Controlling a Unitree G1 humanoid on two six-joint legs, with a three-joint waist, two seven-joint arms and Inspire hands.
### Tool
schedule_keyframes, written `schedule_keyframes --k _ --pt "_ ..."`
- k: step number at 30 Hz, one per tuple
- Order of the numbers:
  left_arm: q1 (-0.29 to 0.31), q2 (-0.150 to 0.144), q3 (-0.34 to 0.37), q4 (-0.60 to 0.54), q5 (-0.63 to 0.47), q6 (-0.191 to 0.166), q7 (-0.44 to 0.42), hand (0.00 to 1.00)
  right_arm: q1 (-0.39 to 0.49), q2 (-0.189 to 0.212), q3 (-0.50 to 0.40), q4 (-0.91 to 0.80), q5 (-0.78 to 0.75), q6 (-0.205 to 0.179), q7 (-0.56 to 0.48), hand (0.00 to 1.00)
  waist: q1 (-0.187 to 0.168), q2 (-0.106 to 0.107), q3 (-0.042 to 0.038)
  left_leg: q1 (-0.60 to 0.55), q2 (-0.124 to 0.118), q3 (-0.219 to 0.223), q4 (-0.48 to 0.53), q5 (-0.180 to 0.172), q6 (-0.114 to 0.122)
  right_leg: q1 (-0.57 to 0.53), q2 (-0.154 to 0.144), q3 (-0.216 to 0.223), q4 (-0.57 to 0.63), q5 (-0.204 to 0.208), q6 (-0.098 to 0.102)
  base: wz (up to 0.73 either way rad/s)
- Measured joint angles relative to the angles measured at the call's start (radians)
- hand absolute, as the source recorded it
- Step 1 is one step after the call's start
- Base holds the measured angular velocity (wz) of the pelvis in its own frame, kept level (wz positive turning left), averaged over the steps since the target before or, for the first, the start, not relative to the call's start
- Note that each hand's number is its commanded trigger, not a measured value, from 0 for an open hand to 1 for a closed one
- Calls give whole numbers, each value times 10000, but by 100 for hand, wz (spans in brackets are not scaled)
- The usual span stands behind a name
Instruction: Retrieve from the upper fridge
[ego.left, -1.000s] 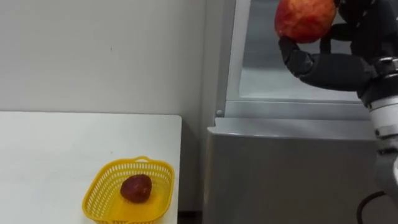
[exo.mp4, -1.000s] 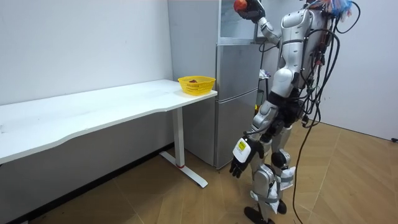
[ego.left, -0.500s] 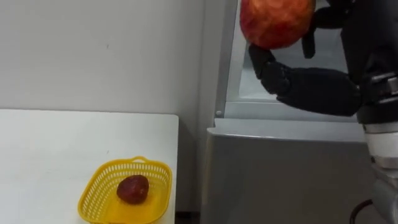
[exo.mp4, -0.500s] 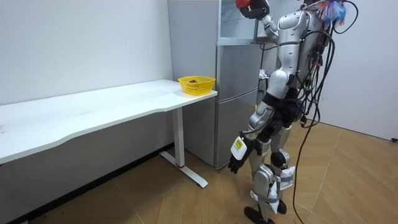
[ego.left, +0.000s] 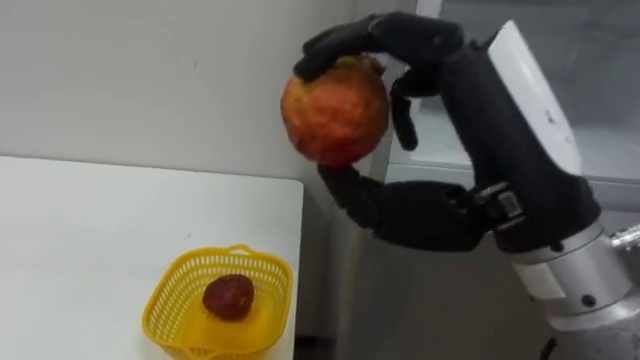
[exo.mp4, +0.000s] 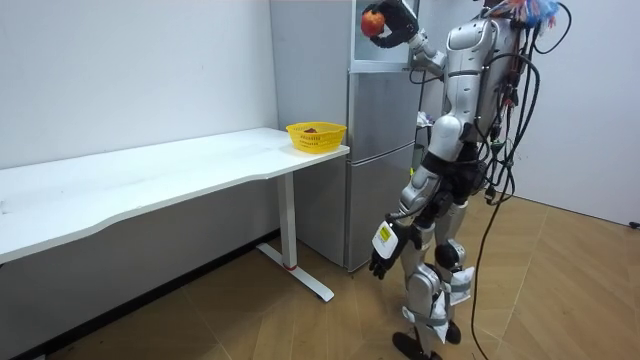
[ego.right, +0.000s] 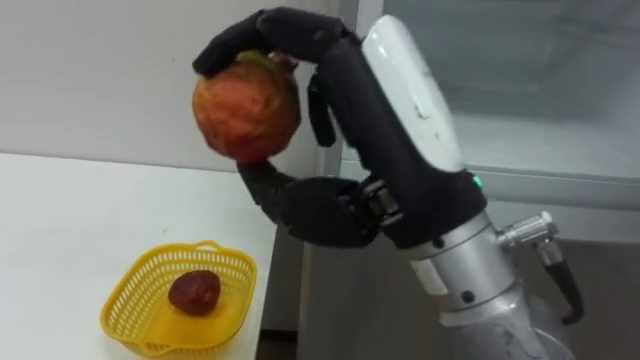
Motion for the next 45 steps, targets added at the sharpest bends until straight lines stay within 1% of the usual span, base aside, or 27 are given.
schedule_keyframes --k 1,3,5,8,11,12,15,19,22,23,24,26,28,33,38,41,43,45 --pt "0 44 -43 17 0 0 -1 0 0 2 175 129 -163 -30 13 100 65 -10 11 -2 -4 -24 -1 0 0 0 -3 -3 6 -2 3 6" --pt "0 127 -148 27 -11 1 -1 0 -1 25 451 294 -333 17 143 100 101 -81 4 -32 -9 -82 0 -3 5 -3 -8 -35 11 -4 7 10" --pt "-42 164 -212 53 0 12 -6 0 -25 234 759 592 -460 20 339 100 186 -152 16 -90 -30 -174 24 -12 15 -31 -16 -64 13 -4 8 10" --pt "-132 185 -227 57 0 12 -31 0 -56 418 956 993 -634 36 433 100 373 -167 22 -173 -39 -222 93 -29 36 -57 -45 -170 24 4 15 6" --pt "-127 244 -218 85 28 49 -170 0 -73 646 1161 1502 -1004 39 439 100 487 -165 23 -163 -37 -232 99 -32 39 -30 -50 -225 23 6 17 2" --pt "-131 251 -220 94 33 53 -216 0 -73 669 1181 1611 -1097 43 441 100 521 -164 24 -168 -38 -240 99 -32 39 -29 -48 -243 22 7 16 0" --pt "-148 254 -213 186 13 114 -281 0 -75 683 1201 2251 -1372 50 454 100 624 -164 25 -182 -40 -271 88 -32 39 -21 -52 -271 29 6 17 4" --pt "-219 243 -213 255 4 117 -247 0 -75 675 1424 3359 -1568 118 444 100 862 -174 31 -169 -37 -294 78 -33 39 -34 -48 -253 29 6 17 0" --pt "-247 250 -257 246 0 117 -229 0 -77 683 1639 4127 -1554 89 440 100 853 -172 47 -202 -54 -398 98 -35 41 -11 -64 -344 20 6 18 9" --pt "-315 288 -432 247 1 116 -230 0 -77 685 1680 4515 -1555 88 440 100 852 -170 53 -253 -62 -481 121 -35 41 -19 -70 -414 20 7 19 17" --pt "-356 290 -456 247 6 114 -233 0 -77 685 1683 4707 -1563 96 440 100 856 -172 56 -289 -66 -512 133 -35 41 -28 -76 -456 18 7 19 18" --pt "-456 293 -598 246 15 115 -239 0 -78 700 1687 5314 -1666 120 440 100 891 -123 97 -411 -67 -576 240 -59 35 -67 -77 -486 16 6 19 11" --pt "-470 296 -611 245 17 116 -256 0 -78 730 1694 5585 -1760 122 440 100 893 -97 114 -509 -60 -582 262 -65 31 -153 -71 -481 19 6 19 0" --pt "-485 314 -622 272 1 158 -279 0 -84 750 1951 6120 -1957 126 410 100 986 -133 102 -580 -50 -572 227 -60 24 -248 -49 -452 5 5 17 0" --pt "-507 335 -613 277 26 248 -416 0 -84 754 2043 6558 -2520 134 343 100 1259 -212 63 -587 -56 -534 178 -55 27 -353 -50 -356 7 6 18 -2" --pt "-517 334 -613 277 29 260 -457 0 -94 764 2062 6895 -2545 137 298 100 1439 -296 68 -582 -61 -536 185 -54 29 -351 -49 -273 6 6 18 0" --pt "-493 334 -614 278 27 276 -469 0 -112 828 2063 7063 -2536 139 250 100 1456 -348 72 -582 -61 -542 187 -54 29 -349 -49 -259 3 6 18 2" --pt "-486 334 -614 279 27 306 -514 0 -204 983 2065 7305 -2529 142 223 100 1448 -378 89 -585 -60 -544 191 -54 29 -347 -48 -259 -2 6 18 0"
